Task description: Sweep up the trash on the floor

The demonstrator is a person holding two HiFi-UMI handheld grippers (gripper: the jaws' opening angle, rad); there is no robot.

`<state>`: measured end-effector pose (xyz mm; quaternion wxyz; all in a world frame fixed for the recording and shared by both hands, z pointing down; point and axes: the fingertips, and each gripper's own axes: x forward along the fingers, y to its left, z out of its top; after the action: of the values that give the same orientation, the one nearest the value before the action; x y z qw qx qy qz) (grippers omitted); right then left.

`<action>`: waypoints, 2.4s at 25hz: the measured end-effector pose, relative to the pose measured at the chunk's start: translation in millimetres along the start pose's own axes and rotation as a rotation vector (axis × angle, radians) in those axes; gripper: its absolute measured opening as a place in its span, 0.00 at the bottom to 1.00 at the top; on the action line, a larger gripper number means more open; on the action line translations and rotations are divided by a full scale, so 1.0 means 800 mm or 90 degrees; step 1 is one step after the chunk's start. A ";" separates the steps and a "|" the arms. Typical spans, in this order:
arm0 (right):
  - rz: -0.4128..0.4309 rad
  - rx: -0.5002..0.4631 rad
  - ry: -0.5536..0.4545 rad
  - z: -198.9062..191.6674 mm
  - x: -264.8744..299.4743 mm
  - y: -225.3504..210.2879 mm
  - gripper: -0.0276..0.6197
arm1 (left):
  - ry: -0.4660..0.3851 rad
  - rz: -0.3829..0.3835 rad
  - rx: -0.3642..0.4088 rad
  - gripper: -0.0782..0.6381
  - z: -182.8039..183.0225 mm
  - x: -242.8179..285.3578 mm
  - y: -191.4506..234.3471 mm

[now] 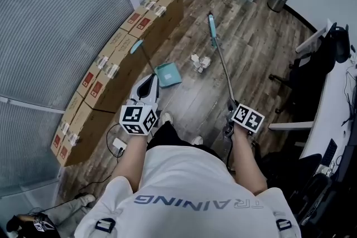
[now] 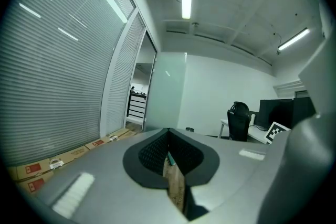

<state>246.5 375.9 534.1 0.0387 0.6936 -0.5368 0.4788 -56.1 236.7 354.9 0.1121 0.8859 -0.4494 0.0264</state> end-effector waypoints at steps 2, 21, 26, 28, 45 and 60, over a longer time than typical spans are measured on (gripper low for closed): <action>-0.008 0.000 0.011 0.005 0.009 -0.004 0.21 | 0.003 0.001 -0.010 0.11 -0.003 0.017 0.006; -0.073 0.021 0.035 0.083 0.152 0.109 0.21 | 0.048 -0.026 -0.052 0.11 0.012 0.184 0.206; -0.082 0.026 0.031 0.096 0.180 0.135 0.21 | 0.065 -0.034 -0.050 0.11 0.011 0.213 0.245; -0.081 0.026 0.037 0.102 0.190 0.140 0.21 | 0.068 -0.034 -0.052 0.11 0.012 0.225 0.252; -0.020 -0.036 0.150 0.232 0.352 0.129 0.21 | 0.079 0.084 -0.062 0.11 0.024 0.343 0.283; -0.027 -0.085 0.256 0.251 0.436 0.092 0.21 | 0.175 0.207 -0.065 0.11 -0.050 0.347 0.339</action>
<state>302.0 -15.6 638.0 0.2012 0.5912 -0.5337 0.5703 -106.8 -128.5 482.0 0.2115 0.7831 -0.5674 0.1419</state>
